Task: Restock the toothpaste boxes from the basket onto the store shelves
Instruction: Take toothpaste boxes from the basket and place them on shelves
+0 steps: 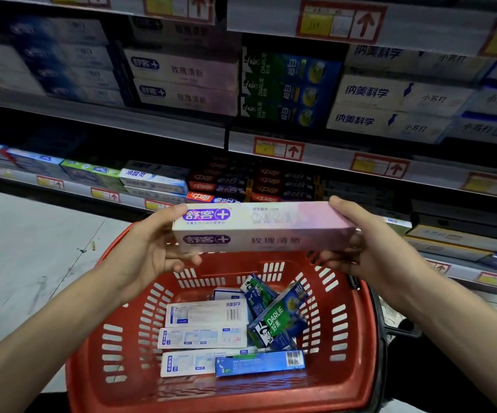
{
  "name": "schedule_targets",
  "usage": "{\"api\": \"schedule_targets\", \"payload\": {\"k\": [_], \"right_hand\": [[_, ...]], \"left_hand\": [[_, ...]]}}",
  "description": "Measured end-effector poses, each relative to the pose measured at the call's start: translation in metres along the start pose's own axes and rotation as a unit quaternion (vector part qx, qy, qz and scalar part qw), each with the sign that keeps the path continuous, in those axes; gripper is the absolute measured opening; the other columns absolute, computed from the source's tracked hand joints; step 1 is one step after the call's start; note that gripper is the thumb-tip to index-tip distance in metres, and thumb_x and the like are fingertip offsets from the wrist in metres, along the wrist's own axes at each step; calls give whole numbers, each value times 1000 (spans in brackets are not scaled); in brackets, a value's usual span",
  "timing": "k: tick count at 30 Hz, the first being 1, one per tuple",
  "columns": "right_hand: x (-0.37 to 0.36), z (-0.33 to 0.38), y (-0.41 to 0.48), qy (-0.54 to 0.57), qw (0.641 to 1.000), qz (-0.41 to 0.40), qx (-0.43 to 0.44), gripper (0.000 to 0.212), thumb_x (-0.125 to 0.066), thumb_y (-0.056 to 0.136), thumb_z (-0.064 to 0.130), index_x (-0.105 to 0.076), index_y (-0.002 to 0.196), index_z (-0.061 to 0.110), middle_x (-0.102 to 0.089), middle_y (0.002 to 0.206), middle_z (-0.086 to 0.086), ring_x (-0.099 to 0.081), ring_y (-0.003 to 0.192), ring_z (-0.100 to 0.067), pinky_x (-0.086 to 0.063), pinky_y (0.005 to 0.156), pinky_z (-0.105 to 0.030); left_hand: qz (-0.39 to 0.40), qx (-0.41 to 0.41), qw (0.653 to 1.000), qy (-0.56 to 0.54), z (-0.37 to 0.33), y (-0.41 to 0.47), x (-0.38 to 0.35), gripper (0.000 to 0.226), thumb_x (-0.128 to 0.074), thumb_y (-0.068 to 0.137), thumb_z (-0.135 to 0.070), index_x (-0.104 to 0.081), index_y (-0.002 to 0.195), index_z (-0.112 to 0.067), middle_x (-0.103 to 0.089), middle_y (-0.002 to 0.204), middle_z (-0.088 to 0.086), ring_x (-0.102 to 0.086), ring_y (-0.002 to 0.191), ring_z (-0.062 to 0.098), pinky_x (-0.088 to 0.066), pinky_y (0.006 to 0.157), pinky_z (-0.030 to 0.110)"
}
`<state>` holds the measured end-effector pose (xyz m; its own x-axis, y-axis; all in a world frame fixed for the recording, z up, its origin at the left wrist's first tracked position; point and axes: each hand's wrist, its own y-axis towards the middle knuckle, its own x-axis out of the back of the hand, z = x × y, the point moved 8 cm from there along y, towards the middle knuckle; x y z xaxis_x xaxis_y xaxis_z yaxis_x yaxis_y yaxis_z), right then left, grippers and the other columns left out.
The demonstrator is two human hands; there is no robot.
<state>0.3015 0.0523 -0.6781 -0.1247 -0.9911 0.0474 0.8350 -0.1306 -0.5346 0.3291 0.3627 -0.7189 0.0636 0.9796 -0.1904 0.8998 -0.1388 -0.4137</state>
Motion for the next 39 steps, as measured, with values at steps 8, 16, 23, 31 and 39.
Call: {"api": "schedule_targets", "payload": {"k": [8,16,23,31,39], "right_hand": [[-15,10,6,-13,1000,15,11,37,-79,59,67,-78,81,37,-76,63,-3,-65,54,-17,-56,63,-32],[-7,-13,2,15,1000,-20,-15,59,-75,73,72,-81,102,21,-68,72,-15,-63,63,-27,-55,64,-32],[-24,-21,12,20,999,-9,-48,67,-70,77,76,-77,105,16,-63,65,-3,-54,56,-14,-46,59,-28],[-74,1,17,27,999,43,6,42,-68,89,62,-74,107,25,-81,88,-5,-74,87,-26,-60,89,-43],[-106,35,2,-42,986,55,154,20,-66,99,30,-74,113,18,-81,102,-1,-77,96,-23,-55,99,-53]], "left_hand": [[-15,8,998,63,2,-4,1,56,-45,98,-63,-70,125,-21,-76,111,19,-71,74,31,-53,55,28],[-12,64,981,180,21,4,5,66,-50,77,-91,-73,115,-42,-79,112,-4,-78,97,25,-57,90,48],[-1,-7,987,161,-7,-5,11,45,-69,91,-46,-65,131,-26,-76,123,-2,-75,107,25,-56,98,49],[-103,-76,986,108,-43,-26,49,33,-71,94,-27,-70,124,-14,-78,114,4,-73,110,25,-56,97,45],[-139,-152,970,129,-72,-51,73,24,-69,96,-31,-75,118,-23,-80,110,-4,-74,105,17,-59,92,39]]}}
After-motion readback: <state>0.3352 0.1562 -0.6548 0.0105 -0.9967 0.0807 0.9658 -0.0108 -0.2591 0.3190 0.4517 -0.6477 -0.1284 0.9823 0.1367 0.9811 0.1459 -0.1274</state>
